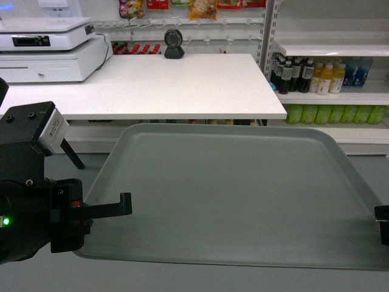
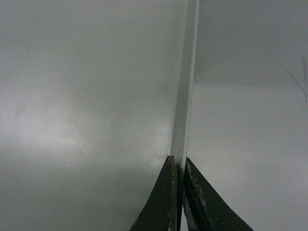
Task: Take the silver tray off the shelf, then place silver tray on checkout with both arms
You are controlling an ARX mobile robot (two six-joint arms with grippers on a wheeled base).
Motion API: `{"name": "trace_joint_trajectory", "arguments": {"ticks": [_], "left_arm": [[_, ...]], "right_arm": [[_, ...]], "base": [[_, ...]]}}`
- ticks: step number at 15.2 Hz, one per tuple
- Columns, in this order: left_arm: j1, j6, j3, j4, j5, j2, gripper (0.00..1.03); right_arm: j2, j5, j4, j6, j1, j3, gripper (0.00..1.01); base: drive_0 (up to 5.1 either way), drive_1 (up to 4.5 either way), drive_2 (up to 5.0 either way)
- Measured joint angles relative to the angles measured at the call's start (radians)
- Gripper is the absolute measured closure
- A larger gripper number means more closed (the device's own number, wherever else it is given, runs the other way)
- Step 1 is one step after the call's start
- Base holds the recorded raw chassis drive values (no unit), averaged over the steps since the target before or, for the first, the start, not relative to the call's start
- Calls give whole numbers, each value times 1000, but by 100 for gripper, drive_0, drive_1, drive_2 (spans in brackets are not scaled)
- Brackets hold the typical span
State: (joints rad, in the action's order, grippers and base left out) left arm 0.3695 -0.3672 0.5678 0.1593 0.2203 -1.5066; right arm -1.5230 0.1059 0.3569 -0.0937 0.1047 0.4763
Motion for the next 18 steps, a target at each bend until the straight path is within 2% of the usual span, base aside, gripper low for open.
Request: {"name": "trace_joint_trajectory", "arguments": {"ticks": [6, 8, 10, 18], "left_arm": [[0, 0, 0, -1, 1, 0, 101], [-11, 5, -1, -5, -2, 0, 101], [-3, 4, 0, -2, 0, 0, 101], [-3, 4, -1, 0, 1, 2, 101]], "right_arm": [[0, 0, 2, 0, 0, -1, 99], [0, 4, 6, -8, 13, 0, 99], [0, -2, -2, -7, 6, -1, 99], [0, -2, 3, -7, 5, -1, 99]], "base": [[-496, 246, 246], [0, 0, 0], [0, 0, 0], [12, 441, -416]]}}
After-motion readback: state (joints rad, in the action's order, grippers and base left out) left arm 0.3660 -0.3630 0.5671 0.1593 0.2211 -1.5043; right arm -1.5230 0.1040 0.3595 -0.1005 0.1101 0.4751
